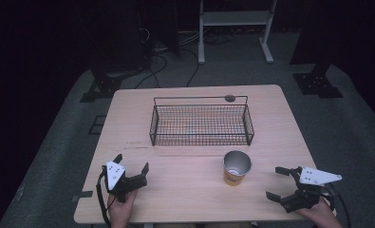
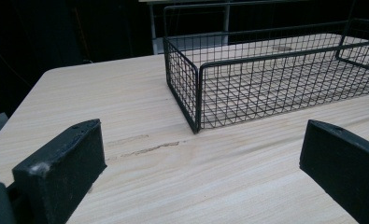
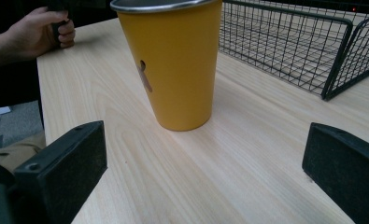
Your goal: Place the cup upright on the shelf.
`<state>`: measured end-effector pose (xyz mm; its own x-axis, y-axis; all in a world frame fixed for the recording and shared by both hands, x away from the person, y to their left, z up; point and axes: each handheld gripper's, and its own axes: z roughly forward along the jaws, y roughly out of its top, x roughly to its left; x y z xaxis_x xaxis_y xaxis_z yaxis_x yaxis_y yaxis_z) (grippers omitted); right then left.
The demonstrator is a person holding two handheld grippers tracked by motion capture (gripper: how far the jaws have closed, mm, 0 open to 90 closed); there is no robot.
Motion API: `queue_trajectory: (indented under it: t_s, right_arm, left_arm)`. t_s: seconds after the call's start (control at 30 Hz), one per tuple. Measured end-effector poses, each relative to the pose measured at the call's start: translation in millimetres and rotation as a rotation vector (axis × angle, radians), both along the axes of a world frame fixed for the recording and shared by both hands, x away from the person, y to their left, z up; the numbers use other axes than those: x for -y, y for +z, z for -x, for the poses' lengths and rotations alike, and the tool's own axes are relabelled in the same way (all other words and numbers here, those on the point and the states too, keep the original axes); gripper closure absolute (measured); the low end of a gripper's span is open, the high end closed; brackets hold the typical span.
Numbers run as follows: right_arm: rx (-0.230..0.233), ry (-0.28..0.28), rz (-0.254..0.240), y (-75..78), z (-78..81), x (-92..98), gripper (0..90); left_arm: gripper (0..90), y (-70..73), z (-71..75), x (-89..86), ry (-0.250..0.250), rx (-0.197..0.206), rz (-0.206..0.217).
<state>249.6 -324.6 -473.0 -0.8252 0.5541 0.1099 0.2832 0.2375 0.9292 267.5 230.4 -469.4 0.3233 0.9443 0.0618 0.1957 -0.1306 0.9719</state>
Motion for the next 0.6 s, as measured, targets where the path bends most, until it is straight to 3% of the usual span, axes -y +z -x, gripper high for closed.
queue_trajectory:
  t_s: [0.6]
  right_arm:
    - [0.018,0.029,0.008,9.5,-2.9,-26.9,0.0]
  left_arm:
    - [0.0,-0.1,1.3,-1.3,0.005,0.002,0.006]
